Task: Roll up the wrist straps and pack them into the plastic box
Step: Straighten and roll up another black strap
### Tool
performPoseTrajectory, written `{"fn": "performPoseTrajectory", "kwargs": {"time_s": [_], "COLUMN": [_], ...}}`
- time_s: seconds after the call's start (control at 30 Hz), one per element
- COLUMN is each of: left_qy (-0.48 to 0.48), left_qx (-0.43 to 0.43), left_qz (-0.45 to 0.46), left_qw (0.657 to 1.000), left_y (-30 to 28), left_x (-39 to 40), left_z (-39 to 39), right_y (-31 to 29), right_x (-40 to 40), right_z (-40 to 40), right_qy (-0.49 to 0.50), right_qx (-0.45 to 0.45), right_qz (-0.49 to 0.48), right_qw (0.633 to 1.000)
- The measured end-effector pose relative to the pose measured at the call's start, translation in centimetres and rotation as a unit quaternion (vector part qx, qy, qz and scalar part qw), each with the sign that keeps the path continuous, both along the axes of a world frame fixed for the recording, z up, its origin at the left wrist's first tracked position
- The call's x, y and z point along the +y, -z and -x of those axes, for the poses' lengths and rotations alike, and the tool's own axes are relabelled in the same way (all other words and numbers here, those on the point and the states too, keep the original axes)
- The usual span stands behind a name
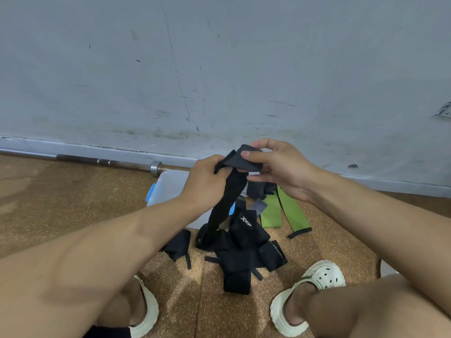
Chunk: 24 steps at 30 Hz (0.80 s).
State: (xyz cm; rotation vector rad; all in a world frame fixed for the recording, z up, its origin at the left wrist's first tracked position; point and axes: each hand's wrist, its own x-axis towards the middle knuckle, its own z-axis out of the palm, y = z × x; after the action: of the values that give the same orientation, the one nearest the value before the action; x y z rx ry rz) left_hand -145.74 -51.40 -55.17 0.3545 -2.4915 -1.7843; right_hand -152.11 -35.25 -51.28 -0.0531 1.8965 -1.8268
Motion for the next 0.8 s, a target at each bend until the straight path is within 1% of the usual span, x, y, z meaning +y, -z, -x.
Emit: {"fn": "performPoseTrajectory", "kwargs": {"time_s": [0.1,0.2,0.3,0.47,0.6,0.73,0.8], "left_qy": [0.005,0.024,0.042,0.084,0.093,0.105,0.111], "left_qx": [-0.022,-0.029,-0.023,-0.062,-0.076,-0.094,-0.118], "left_qz": [-0.036,-0.075,-0.109,-0.198,-0.225,-0.238,-0.259], "left_qw": [0.999,0.996,0.993,0.975,0.967,0.961,0.952], "left_y": [-0.4,-0.6,-0.9,-1.6,-1.5,-1.9,-2.0], "left_x": [-0.3,-0.5,-0.6,-0.7,-0.5,-0.4,-0.2], "left_z": [0.1,0.2,0.3,0.0,0.0,0.0,0.0], "right_y": [0.1,-0.1,-0.1,0.2,0.6,0.5,0.7], "right_x": [0.3,0.4,0.3,0.2,0.2,0.2,0.1], "right_z": [-0.2,-0.3,-0.3,-0.3,-0.2,-0.4,-0.5], "right_qy": [-0.042,-0.057,-0.055,-0.032,-0.024,-0.02,-0.018], "right_qx": [0.074,0.117,0.139,0.163,0.183,0.226,0.264], "right_qz": [-0.099,-0.156,-0.177,-0.187,-0.205,-0.219,-0.231], "right_qw": [0.991,0.979,0.973,0.968,0.961,0.949,0.936]}}
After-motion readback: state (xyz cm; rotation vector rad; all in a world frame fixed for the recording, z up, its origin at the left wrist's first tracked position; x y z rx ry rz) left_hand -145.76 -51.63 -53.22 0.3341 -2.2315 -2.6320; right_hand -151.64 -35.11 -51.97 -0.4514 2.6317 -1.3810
